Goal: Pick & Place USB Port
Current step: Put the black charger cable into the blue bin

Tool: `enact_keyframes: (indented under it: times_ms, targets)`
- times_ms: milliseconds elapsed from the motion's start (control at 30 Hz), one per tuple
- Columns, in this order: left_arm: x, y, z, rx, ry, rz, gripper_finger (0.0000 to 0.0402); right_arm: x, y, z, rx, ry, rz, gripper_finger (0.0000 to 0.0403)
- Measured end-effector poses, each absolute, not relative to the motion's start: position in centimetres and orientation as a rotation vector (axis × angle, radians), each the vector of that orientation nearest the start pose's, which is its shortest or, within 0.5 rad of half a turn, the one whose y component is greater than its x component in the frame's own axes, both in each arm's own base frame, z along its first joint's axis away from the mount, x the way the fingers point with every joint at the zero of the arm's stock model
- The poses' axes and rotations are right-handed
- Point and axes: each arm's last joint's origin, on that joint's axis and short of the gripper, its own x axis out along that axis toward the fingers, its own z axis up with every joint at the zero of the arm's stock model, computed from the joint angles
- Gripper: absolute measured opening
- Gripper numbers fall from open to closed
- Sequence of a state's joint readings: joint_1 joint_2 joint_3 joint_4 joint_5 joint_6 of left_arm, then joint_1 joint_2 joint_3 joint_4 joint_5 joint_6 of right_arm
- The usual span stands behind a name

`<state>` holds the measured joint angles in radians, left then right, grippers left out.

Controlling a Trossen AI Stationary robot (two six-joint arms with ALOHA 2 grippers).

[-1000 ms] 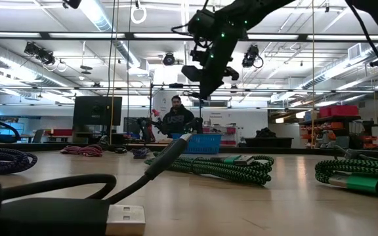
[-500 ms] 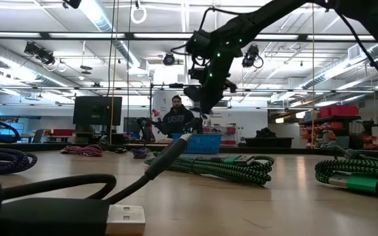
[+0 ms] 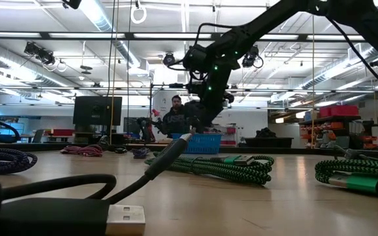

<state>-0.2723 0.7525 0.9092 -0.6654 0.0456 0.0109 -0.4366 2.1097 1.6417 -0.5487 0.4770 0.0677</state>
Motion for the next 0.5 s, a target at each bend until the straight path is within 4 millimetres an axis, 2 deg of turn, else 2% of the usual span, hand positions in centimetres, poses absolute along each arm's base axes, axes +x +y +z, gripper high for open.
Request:
enact_keyframes:
  times_ms: [500]
  targets:
    - [13.86,-4.01,33.42,0.069,0.508,-0.314,0.0193,40.14,-20.51,19.41,0.055,1.018,-0.848,0.0133]
